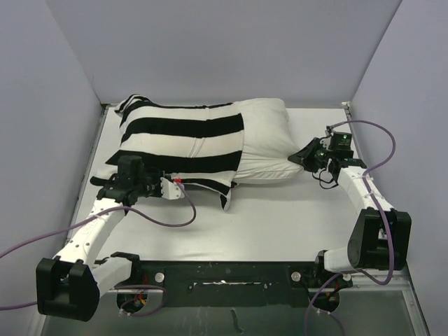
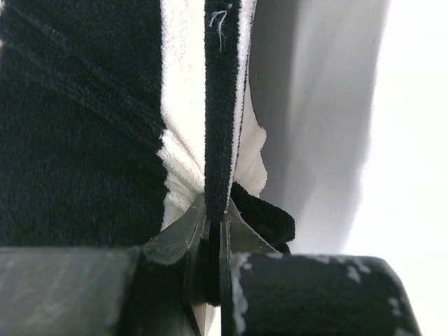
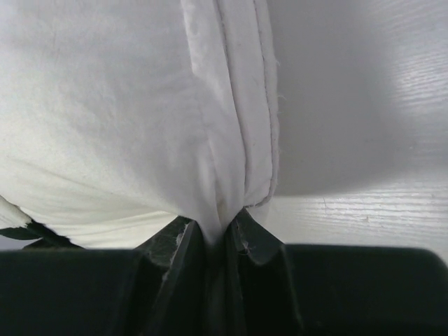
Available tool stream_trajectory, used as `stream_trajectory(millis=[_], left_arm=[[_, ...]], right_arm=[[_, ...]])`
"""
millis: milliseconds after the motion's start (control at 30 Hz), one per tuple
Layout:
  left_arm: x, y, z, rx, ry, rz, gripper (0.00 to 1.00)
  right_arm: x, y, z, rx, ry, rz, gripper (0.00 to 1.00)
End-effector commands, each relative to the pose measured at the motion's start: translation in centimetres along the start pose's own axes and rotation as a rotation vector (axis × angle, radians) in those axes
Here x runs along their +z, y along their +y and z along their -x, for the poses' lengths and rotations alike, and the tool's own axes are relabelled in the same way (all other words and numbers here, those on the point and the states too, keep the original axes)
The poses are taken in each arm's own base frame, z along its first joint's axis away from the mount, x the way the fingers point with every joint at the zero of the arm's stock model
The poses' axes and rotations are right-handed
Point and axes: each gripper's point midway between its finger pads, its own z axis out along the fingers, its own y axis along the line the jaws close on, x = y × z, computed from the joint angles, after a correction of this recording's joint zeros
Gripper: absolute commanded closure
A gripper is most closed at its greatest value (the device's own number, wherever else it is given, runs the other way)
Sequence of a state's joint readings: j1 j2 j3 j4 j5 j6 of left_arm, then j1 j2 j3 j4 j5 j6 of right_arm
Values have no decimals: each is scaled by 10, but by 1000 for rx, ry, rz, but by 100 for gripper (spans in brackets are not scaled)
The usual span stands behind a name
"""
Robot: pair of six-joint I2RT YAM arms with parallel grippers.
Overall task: Remove the pillowcase from the pillow
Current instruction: Remove the pillow from the pillowcase.
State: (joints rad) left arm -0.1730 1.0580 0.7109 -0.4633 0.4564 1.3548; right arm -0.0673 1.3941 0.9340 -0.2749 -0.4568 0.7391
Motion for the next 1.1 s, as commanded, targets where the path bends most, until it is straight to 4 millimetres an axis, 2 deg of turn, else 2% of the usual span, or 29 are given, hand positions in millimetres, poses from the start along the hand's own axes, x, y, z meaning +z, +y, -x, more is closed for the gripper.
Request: stream_trajectory(millis=[0,100,167,233,333,367,433,467,500,567,667,733,767,833,900,933,967,1067], left_arm=[[-46,2,-114,-77,482,33,100],[-54,13,-134,-156,510,29,100],[-58,22,-140,-194,507,34,100],[-58,21,-137,-210,483,15,100],[-51,6,-115,-207,401,-63,100],[-49,4,-102,-217,368,-91,84],[-47,1,-71,-275,282,-149,37],[-47,5,-54,-311,233,-165,27],[-48,10,-38,-348,188,-174,19],[-50,30,-6,-414,106,-172,10],[-53,71,30,-485,8,-134,9],[-51,103,42,-533,-34,-95,9],[-50,119,47,-560,-50,-72,9],[-45,151,53,-601,-76,-25,9],[-34,180,54,-641,-81,38,10],[-27,194,54,-649,-80,67,10],[-17,201,54,-650,-75,81,10],[18,215,53,-673,-53,102,9]], right_arm=[[-64,-94,118,70,-465,-362,100],[-69,-97,122,89,-477,-359,100],[-63,-94,119,84,-463,-334,100],[-55,-88,113,66,-435,-321,100],[-41,-74,104,7,-388,-297,100],[-36,-66,102,-9,-370,-274,100],[-31,-47,102,-44,-350,-236,97],[-32,-39,104,-58,-348,-228,83],[-34,-31,108,-73,-358,-222,63],[-44,-14,120,-112,-391,-205,41],[-62,9,143,-162,-447,-189,19],[-73,24,160,-189,-482,-177,3],[-78,31,168,-201,-497,-170,0],[-82,45,184,-217,-524,-148,2],[-78,58,199,-227,-531,-116,2],[-73,70,207,-238,-525,-81,2],[-66,78,212,-241,-509,-56,2],[-28,94,215,-266,-427,-6,2]])
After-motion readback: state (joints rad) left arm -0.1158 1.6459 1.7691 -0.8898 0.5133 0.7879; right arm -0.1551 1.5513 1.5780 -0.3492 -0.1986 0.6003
